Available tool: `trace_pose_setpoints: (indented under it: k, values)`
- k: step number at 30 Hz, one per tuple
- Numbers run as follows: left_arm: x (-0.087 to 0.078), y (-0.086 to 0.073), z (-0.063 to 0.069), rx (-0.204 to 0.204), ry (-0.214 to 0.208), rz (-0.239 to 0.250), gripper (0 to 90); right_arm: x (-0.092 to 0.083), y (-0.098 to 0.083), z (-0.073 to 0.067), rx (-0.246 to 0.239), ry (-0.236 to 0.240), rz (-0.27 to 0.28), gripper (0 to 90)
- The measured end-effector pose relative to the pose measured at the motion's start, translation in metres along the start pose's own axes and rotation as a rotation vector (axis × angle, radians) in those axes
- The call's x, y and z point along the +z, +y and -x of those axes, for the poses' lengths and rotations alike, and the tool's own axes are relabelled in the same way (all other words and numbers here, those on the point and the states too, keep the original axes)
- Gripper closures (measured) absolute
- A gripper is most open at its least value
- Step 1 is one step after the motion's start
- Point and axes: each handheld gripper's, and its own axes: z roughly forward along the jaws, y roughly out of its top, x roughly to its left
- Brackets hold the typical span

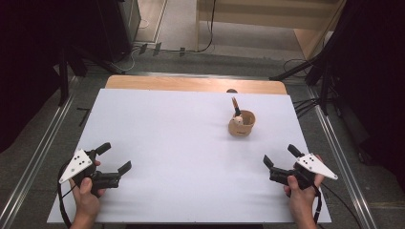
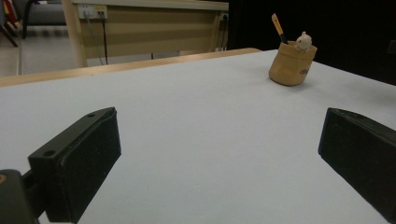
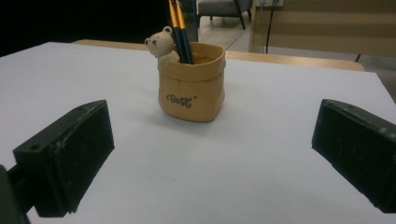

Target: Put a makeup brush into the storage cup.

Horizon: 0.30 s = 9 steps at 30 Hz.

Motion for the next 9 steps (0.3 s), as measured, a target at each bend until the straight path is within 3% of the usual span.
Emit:
trace_pose_setpoints:
  k: [4, 9]
  values:
    - [0.0003, -0.0005, 0.0002, 0.000, 0.011, -0.007, 0.0, -0.0044, 0.0023, 0.0001, 0.001, -0.007, 0.021, 0.0]
    - [-0.0015, -0.0015, -0.0002, -0.002, 0.019, -0.013, 0.0, -0.0046, 0.0008, 0.0050, -0.007, -0.017, 0.004, 0.0]
